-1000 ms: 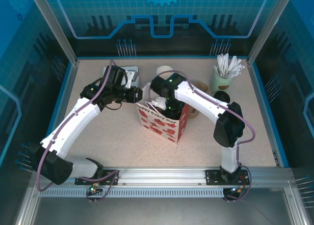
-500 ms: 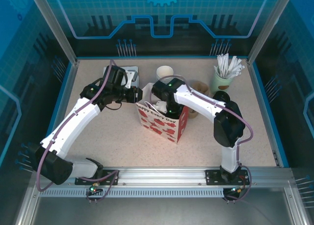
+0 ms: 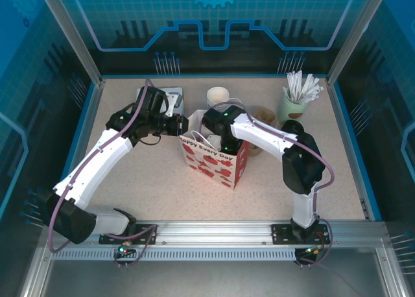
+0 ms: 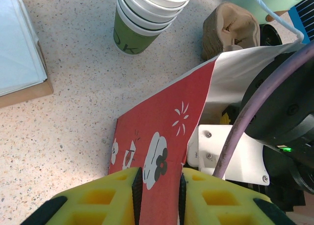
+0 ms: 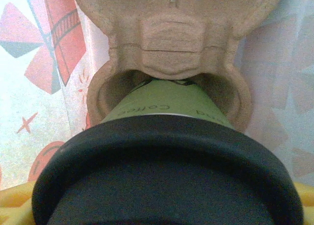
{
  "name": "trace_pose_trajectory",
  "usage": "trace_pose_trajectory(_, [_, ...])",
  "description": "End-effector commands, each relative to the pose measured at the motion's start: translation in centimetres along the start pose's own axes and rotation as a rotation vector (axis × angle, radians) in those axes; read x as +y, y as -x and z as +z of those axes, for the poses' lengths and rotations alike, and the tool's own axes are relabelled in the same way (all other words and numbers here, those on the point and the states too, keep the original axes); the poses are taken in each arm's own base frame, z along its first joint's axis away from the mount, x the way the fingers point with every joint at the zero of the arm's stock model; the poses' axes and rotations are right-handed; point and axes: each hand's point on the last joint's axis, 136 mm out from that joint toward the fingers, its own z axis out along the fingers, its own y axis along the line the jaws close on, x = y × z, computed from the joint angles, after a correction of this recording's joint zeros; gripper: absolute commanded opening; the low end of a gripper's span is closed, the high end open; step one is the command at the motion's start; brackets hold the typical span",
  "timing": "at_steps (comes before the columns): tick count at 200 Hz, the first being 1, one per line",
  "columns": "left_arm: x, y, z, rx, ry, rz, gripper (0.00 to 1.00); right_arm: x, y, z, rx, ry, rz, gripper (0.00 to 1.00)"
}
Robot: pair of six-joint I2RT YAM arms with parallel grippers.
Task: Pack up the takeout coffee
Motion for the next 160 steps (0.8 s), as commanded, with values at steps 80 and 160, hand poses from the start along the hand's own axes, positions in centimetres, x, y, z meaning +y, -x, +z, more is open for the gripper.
trace_pose_trajectory(80, [0.01,0.24,-0.15,-0.004,-0.008,0.012,0.28,1.64,-0.67,0.84,0.022,0.089,-0.032,0.75])
trace_pose_trajectory(160, [-0.18,0.42,-0.13,-0.006,-0.016,0.011,0.3,1.45,-0.9,1.58,0.043,0.084,-0.027,0.75])
